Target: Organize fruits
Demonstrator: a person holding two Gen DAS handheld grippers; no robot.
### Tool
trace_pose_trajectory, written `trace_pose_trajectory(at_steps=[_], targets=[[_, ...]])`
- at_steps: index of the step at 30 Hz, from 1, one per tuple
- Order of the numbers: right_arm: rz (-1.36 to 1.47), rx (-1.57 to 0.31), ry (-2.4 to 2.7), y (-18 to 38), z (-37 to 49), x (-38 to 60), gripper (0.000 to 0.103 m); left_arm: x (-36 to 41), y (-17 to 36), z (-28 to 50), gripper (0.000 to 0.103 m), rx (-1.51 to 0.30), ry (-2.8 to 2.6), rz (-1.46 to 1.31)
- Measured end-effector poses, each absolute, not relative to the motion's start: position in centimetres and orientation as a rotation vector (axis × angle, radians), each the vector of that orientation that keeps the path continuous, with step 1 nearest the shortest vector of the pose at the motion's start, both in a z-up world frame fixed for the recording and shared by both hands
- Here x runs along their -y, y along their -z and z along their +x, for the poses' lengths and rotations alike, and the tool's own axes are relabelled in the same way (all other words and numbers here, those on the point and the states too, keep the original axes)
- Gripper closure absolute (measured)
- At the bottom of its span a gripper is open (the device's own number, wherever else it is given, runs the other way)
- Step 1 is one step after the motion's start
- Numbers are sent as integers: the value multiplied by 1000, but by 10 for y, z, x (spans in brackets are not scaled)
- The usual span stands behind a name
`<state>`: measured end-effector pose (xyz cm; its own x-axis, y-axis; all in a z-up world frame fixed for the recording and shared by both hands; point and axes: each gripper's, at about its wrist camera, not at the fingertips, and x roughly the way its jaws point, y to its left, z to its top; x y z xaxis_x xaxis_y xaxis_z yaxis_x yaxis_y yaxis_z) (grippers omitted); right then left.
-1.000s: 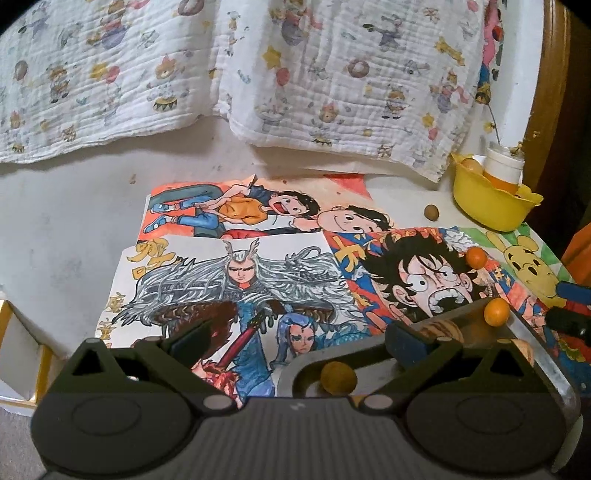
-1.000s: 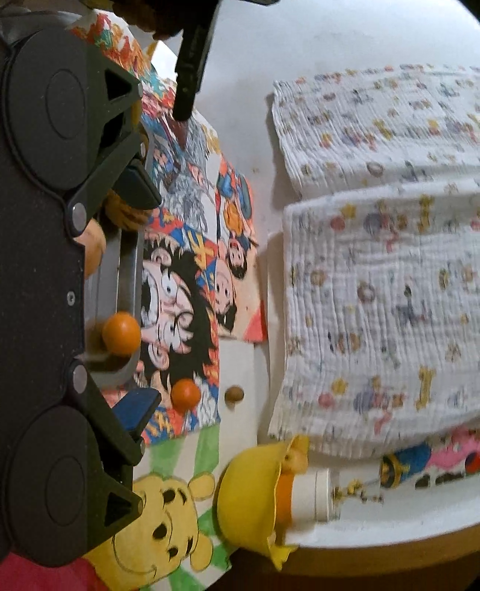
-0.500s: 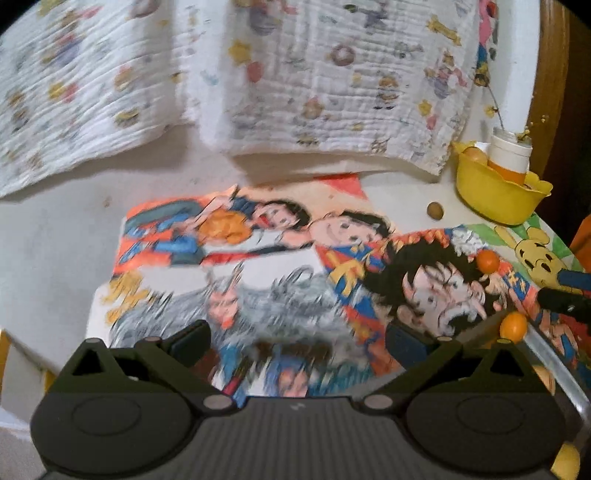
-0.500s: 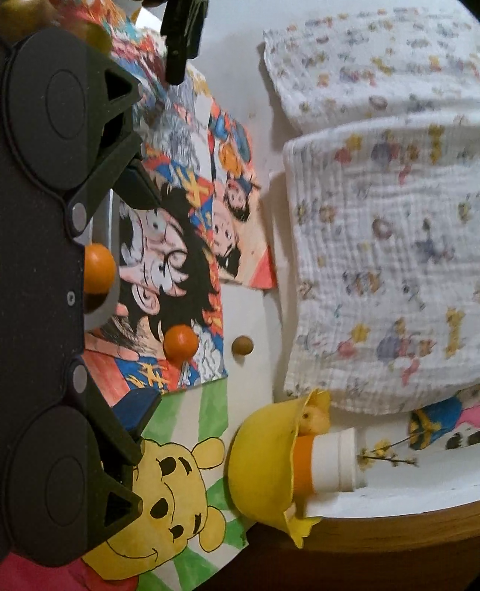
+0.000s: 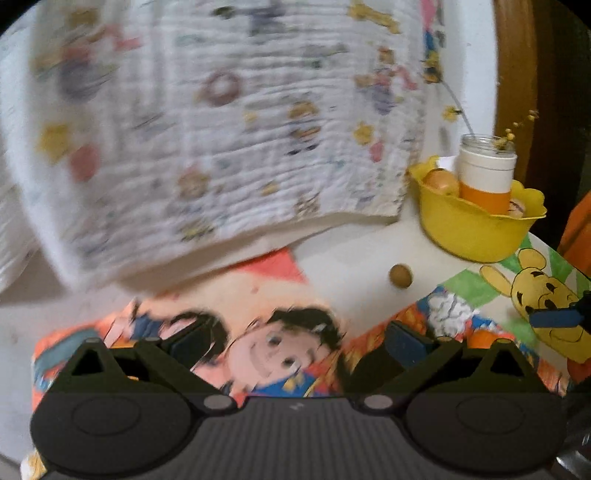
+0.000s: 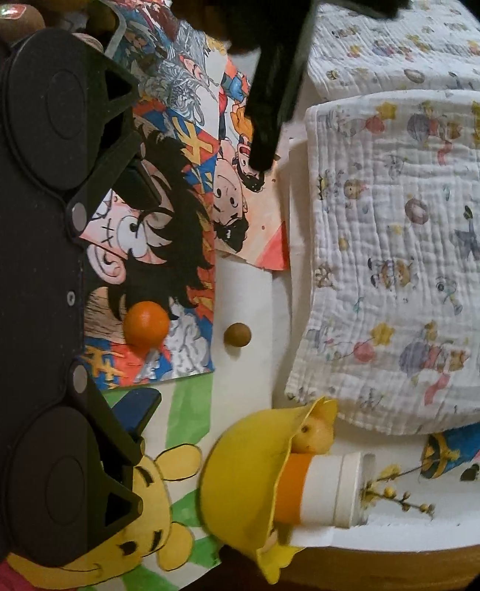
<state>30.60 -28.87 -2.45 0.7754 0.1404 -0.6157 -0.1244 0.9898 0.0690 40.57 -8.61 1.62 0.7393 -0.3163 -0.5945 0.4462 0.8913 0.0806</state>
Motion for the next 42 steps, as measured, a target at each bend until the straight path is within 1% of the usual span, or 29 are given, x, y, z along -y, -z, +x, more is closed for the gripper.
trace_pose_trajectory(at_steps=[6, 15, 18, 23, 29, 34, 36, 39, 40, 42], targets=[[-7, -641, -168, 25, 315, 287, 2, 119, -6, 419, 1, -587, 481, 281], [-120, -596, -208, 36, 316, 277, 2, 146, 20, 440, 1, -567, 591, 324], [-88, -614, -229, 39, 320, 281, 5, 156, 26, 446, 1, -572, 616, 350], [-33, -650, -247, 43, 327, 287, 5, 173, 33, 459, 1, -584, 662, 359], [108, -751, -247, 55, 343, 307, 5, 205, 48, 477, 1, -598, 695, 414], [174, -749, -276, 57, 342, 316, 4, 221, 60, 491, 10, -631, 700, 393], [160, -751, -277, 57, 342, 314, 3, 225, 62, 493, 13, -633, 701, 390], [93, -760, -270, 58, 342, 304, 2, 229, 64, 491, 19, -627, 714, 392], [79, -761, -268, 58, 341, 303, 2, 230, 64, 490, 22, -625, 715, 395], [79, -760, -268, 59, 342, 303, 2, 233, 64, 490, 33, -627, 705, 398]])
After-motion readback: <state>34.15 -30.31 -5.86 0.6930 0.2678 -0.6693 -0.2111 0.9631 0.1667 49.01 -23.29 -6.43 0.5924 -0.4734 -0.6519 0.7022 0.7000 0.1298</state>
